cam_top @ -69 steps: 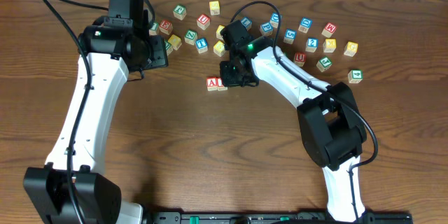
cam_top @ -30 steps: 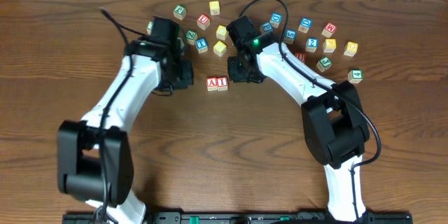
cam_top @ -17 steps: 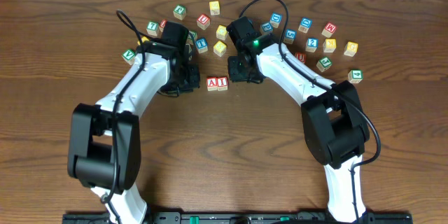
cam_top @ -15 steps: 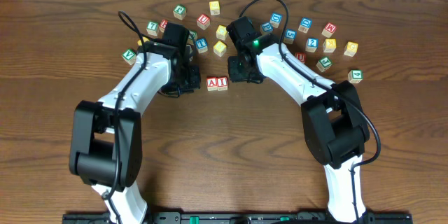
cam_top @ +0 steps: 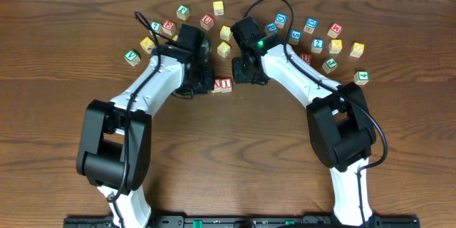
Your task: Spell out AI2
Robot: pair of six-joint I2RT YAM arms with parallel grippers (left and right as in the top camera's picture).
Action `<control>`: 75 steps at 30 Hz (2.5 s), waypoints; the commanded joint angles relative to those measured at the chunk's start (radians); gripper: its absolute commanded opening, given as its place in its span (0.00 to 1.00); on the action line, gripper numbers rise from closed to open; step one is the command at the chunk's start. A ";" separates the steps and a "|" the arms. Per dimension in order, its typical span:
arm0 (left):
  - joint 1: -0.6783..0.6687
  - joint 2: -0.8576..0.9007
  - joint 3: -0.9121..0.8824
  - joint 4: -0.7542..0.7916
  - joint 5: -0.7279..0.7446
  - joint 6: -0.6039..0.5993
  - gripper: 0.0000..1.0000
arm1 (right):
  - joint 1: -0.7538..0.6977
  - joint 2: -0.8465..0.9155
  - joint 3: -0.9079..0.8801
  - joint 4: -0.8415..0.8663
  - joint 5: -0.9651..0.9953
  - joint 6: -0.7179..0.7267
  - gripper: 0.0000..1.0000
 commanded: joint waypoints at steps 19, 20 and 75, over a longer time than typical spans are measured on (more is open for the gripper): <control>-0.007 0.061 -0.008 0.045 -0.050 0.002 0.08 | -0.007 0.001 -0.007 -0.002 0.013 0.007 0.44; -0.007 0.066 -0.008 0.048 -0.051 0.002 0.08 | -0.007 0.001 -0.007 -0.003 0.013 0.007 0.44; -0.007 0.095 -0.008 0.122 0.034 0.188 0.07 | -0.006 0.027 -0.007 -0.003 -0.016 0.008 0.40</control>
